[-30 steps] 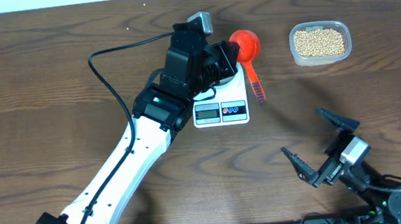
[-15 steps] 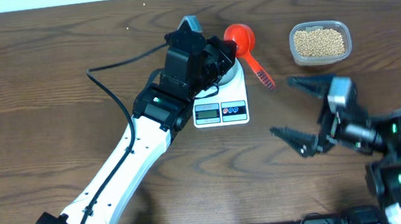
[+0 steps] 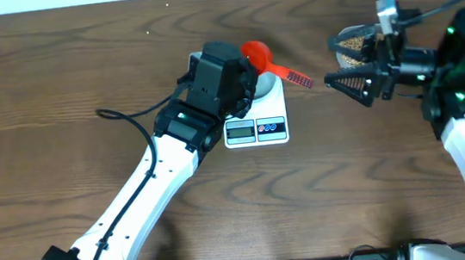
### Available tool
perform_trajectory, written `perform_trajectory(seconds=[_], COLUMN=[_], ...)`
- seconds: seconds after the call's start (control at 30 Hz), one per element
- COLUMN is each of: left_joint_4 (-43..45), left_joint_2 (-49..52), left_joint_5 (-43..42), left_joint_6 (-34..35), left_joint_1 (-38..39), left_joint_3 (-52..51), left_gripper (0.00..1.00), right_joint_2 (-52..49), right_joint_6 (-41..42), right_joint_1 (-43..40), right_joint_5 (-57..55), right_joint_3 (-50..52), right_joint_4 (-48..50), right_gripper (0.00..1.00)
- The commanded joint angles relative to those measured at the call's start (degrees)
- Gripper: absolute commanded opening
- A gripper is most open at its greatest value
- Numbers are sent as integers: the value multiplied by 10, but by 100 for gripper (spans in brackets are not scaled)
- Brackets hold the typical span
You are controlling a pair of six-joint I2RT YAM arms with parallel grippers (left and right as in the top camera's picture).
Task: Scoop item into bowl and weigh 50g on scale
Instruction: 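Move the right gripper to the scoop handle and grasp it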
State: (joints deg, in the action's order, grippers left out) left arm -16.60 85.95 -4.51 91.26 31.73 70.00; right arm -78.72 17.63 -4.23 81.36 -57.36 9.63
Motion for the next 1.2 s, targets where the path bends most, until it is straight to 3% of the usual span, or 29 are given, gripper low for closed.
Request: perform_trajectory(seconds=[0.0,0.2,0.3,0.43,0.6,0.77,0.9,1.17], left_joint_4=[-21,-70,-87,-115,-130,-130,-129,-129], left_joint_2=[2,2,2,2,2,2,2,2], left_joint_5=[27,66,73,83,88,91,91,90], left_joint_6=[30,30,30,38,38,49,67,85], left_joint_1=[0,0,0,0,0,0,0,0], left_joint_3=[3,3,3,3,3,3,3,3], left_gripper=[7,7,8,7,7,7,7,7], right_joint_2=[-26,-57,-68,-85,-89,-89,-89,-89], right_joint_6=[12,114,114,99,99,114,117,117], right_joint_1=[16,35,58,112,160,176,176,183], right_joint_5=[26,-18,-70,-187,-247,-254,-253,-253], right_joint_3=[-11,-11,-11,-10,-10,-10,-10,-10], right_joint_4=[0,0,-20,-71,-81,-75,-68,-69], right_gripper=[99,99,85,80,72,68,55,47])
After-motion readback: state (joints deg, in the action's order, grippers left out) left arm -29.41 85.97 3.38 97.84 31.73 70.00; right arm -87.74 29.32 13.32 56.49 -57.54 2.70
